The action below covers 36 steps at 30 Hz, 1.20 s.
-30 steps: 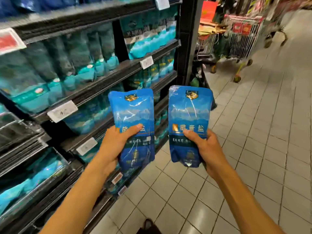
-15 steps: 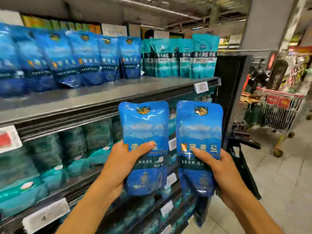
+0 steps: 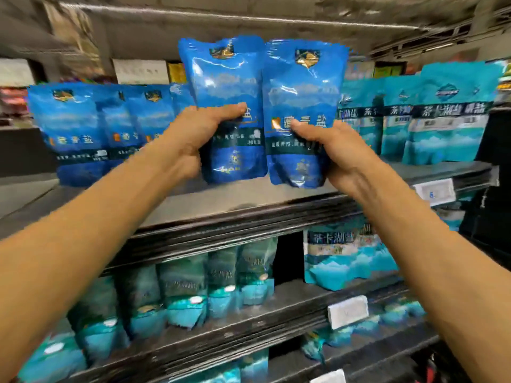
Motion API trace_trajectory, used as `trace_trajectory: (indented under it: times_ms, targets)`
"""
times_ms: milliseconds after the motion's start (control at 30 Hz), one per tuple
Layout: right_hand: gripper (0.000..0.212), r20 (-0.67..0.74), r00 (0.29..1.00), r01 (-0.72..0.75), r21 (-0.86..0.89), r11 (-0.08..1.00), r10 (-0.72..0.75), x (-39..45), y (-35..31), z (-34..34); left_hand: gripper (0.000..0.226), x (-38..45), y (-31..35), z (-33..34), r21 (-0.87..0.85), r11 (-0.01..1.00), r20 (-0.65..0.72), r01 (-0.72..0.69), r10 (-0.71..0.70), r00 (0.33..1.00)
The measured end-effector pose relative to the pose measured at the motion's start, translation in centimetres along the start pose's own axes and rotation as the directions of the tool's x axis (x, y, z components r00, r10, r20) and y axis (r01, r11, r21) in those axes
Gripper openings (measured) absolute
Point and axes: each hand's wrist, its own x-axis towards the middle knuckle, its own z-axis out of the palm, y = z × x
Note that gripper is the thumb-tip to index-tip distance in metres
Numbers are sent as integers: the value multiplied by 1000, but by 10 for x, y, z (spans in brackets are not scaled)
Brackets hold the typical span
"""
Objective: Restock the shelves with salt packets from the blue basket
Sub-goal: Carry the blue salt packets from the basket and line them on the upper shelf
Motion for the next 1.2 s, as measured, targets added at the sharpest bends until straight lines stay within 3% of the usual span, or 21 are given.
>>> trace_trajectory:
  times_ms: [233,333,400,467,533,633,800,933,1067,1200]
  targets:
    - [40,73,981,-179,5,984,179,130,29,-36,35,110,-36,20,9,997,-80,82,-81,993]
    - [42,141,960,-249,31,968,242,157,50,-48,37,133,-56,22,104,992,-98,76,-65,993]
    - [40,184,951,-239,-78,968,250,167,56,-57,37,141,-68,22,141,987,-97,74,-60,993]
    - [41,213,945,-151,-391,908,248,173,56,-68,33,144,-70,14,260,965,-97,48,-23,995]
    - [45,223,939,-51,-661,749,261,176,57,-77,26,142,-68,1,559,828,-83,40,7,997]
    - [49,208,947,-16,-730,683,244,178,58,-83,33,137,-71,-13,792,605,-97,81,-7,995]
    - [42,150,946,-91,-728,680,288,183,59,-78,51,141,-68,-7,901,404,-194,156,54,980]
    - [48,68,949,-174,-700,692,308,194,65,-72,49,148,-66,-2,901,382,-232,204,29,972]
    - [52,18,952,-218,-665,715,307,204,72,-67,51,157,-64,2,990,33,-142,138,217,966]
    - [63,-8,951,-236,-662,712,308,214,77,-62,48,164,-72,3,991,-16,-126,132,194,973]
